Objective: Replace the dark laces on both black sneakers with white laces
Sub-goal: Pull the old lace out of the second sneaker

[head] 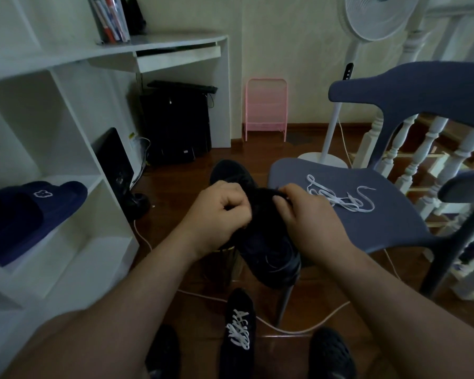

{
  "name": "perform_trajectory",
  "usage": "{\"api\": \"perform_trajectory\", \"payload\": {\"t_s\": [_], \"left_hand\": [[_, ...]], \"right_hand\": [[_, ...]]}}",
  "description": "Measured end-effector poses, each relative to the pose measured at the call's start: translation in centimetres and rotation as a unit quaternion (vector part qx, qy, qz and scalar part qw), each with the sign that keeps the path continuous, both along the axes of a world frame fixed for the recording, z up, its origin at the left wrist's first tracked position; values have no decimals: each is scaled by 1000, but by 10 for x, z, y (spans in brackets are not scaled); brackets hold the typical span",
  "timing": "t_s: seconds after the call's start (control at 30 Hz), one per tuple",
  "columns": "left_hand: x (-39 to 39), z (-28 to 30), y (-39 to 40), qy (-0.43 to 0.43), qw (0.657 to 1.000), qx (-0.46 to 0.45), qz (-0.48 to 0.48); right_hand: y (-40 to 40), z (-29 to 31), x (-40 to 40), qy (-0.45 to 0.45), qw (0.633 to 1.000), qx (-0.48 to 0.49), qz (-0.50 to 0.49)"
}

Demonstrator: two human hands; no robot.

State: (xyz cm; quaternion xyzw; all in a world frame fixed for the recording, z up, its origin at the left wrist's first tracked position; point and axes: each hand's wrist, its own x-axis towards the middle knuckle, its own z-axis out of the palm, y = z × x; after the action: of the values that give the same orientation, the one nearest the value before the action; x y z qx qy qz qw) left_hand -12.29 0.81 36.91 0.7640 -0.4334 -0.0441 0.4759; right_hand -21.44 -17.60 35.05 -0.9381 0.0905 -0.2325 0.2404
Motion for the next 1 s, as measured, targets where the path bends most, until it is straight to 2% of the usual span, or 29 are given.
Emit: {"api": "perform_trajectory", "payload": {"t_s": [0.13,0.23,0.33,0.4,0.43,0.5,0.57,0.63,0.67,0.73,0.87,1.0], "left_hand": [[5,7,22,132,982,24,-135],[10,12,35,189,965,92,-159],[15,14,45,209,940,238,-125],[16,10,48,170,919,350,-58],[17,7,48,135,916,376,-18],[16,3,44,76,940,331,41],[12,2,35,64,976,188,91],[5,3,24,57,987,58,137],[2,3,19,55,988,21,145],[-2,-1,12,42,990,11,138],[2,-5,12,-43,989,76,122],[5,-6,14,-12,988,91,124]], "right_hand": [[-12,0,0,-11,998,54,-32],[-16,0,-2,-22,997,60,-35],[-18,-2,-3,-37,997,64,-37],[-18,-2,-4,-42,996,68,-40],[-18,-3,-3,-43,996,69,-41],[-16,-3,-2,-47,996,64,-37],[-13,-3,-1,-49,996,61,-31],[-9,-3,0,-49,997,58,-24],[-6,-3,0,-48,997,53,-19],[-2,-2,0,-49,998,30,-12],[3,2,-1,-44,999,-15,0],[0,2,-2,-52,998,-24,-2]]}}
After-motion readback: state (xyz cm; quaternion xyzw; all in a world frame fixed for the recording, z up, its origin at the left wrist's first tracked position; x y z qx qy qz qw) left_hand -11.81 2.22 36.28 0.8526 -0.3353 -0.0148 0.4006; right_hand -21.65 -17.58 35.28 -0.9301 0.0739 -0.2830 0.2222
